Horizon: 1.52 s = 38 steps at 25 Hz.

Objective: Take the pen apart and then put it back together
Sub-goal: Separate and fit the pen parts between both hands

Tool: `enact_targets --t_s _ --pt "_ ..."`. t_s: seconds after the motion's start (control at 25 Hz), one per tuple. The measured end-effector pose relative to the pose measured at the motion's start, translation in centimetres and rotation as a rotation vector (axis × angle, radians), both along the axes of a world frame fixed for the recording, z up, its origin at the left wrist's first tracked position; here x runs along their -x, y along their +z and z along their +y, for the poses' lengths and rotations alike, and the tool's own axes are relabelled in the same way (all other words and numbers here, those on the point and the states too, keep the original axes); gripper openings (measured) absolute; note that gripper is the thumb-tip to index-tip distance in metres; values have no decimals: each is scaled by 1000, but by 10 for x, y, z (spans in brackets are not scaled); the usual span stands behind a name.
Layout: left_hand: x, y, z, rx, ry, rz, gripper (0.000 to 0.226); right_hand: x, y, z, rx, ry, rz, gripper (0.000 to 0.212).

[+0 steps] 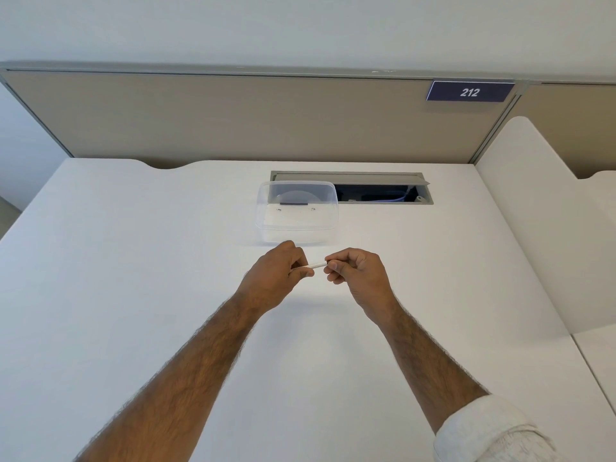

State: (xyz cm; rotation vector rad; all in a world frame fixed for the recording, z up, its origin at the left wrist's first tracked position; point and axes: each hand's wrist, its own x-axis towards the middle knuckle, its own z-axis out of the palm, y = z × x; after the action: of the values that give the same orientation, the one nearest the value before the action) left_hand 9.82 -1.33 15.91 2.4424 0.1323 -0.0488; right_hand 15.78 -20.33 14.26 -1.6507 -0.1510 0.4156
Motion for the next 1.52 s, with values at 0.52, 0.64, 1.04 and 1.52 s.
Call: enact_targets --t_s 0.52,0.64,1.04,1.52 --pt "-5 -2 0 30 -7 -11 17 -1 -3 4 -16 -4 22 13" --pt "-5 -2 -1 9 -7 -35 18 -1 -2 5 -28 -8 26 12" --pt "-8 -2 -5 -47 -10 -117 15 4 -5 7 -57 -66 80 13" --pt "5 -15 -37 1096 844 54 38 0 -2 11 -84 -159 53 11"
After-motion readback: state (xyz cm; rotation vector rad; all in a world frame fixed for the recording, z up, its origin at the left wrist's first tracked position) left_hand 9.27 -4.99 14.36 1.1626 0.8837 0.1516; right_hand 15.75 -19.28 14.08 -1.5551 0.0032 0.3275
